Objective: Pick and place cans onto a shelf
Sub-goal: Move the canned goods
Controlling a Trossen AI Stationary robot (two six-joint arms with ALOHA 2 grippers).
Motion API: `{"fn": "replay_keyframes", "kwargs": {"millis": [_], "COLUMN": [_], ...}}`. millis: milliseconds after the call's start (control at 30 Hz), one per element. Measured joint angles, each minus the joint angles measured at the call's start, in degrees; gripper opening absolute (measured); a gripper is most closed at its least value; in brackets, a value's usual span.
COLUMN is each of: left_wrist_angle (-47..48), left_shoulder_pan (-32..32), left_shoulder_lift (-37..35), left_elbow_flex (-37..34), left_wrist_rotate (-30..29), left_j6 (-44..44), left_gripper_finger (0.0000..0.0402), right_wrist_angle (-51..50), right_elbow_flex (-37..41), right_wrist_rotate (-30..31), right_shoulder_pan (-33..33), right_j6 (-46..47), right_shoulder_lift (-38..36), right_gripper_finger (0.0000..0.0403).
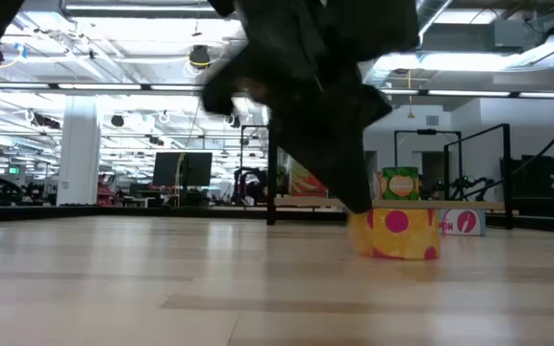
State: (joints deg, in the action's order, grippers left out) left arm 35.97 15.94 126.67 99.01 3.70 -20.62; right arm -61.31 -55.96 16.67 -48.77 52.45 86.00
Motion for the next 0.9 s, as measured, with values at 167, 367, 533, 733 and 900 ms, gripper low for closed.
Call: {"fn": "replay_keyframes", "kwargs": {"millis": [167,367,533,733,900], "left_wrist_angle": [-0.58,8.72,19.62,7.16,-4.56], "left_shoulder_pan": [-1.46,-1.23,-1.72,-1.79,-4.05], "left_shoulder_lift": [-0.47,-1.70,-1.62,0.53,4.22], "left_elbow_flex": [0.72,4.49,4.93,3.21,4.35], "left_wrist_rotate": [-21.73,-13.60,-11.30,-5.90,-6.52], "left_j6": [-0.35,-1.17,2.63,-2.40,-8.57], "left_gripper_finger": [0.0000,0.0000,0.0000,0.0000,0.0000], "right_wrist_angle": [-1.26,-1.29,-1.98,-2.78,-3.18], "right_elbow_flex": [0.00,0.00,0.00,0.00,0.00], "right_wrist_rotate": [0.00,0.35,4.45,4.55,4.40], "right_shoulder_pan": [0.00,0.00,0.36,1.78,2.92], "right_j6": [0.17,1.53,1.27,0.51,0.17], "right_shoulder_lift": [0.00,0.00,0.00,0.00,0.02], "right_gripper_finger": [0.0102,0.0102,0.0102,0.0102,0.0102]}}
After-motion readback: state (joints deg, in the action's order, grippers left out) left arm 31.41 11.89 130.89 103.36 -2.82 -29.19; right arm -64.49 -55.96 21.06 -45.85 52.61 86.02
